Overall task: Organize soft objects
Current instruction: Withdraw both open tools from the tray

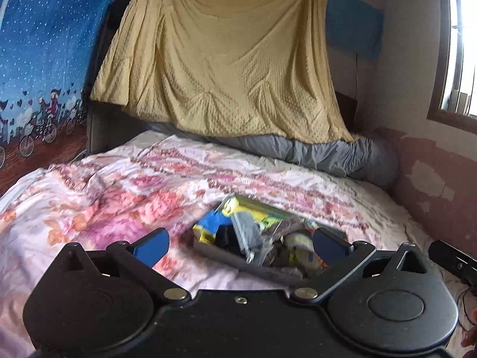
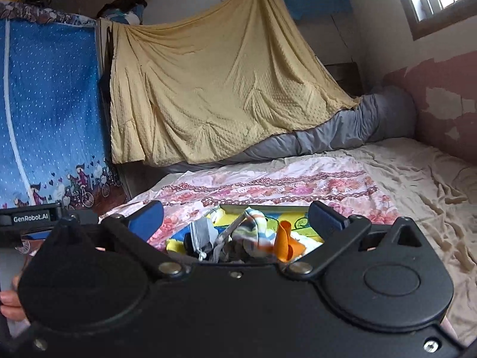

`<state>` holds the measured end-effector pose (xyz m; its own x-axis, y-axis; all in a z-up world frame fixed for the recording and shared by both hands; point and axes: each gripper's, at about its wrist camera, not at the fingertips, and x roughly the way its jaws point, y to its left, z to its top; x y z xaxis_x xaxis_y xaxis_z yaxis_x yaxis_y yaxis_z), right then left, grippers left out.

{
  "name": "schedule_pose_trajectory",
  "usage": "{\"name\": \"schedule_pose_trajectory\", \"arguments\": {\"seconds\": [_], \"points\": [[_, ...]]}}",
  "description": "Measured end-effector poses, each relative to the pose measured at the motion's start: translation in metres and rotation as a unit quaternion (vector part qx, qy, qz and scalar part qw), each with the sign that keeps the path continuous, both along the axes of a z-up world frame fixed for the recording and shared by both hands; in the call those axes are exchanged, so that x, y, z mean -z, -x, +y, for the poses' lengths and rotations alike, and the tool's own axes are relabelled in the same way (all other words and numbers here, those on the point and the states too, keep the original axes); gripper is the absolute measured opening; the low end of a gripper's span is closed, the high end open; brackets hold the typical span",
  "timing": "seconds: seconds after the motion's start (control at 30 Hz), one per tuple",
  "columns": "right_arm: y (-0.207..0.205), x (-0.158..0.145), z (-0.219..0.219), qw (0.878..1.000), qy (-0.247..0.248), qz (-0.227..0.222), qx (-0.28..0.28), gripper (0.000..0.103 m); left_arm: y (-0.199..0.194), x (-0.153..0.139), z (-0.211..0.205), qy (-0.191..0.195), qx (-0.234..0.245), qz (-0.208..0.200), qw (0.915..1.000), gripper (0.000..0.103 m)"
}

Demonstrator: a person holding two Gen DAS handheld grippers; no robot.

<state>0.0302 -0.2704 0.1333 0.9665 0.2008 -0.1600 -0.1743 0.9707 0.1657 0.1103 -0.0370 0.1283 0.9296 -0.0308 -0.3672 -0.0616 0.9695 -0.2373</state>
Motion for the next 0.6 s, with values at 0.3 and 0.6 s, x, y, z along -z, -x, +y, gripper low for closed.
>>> {"name": "schedule_pose_trajectory", "arguments": {"seconds": [0.3, 0.6], "points": [[0.035, 0.013, 0.008, 1.0, 0.004, -0.017, 0.005, 0.103, 0.031, 0.017, 0.015, 0.018, 0.0, 0.015, 0.9997, 0.102], [0.056, 0.027, 0.011, 1.0, -0.015, -0.014, 0.014, 0.103, 0.053, 0.029, 0.03, 0.031, 0.008, 0.023, 0.9992, 0.102]]}}
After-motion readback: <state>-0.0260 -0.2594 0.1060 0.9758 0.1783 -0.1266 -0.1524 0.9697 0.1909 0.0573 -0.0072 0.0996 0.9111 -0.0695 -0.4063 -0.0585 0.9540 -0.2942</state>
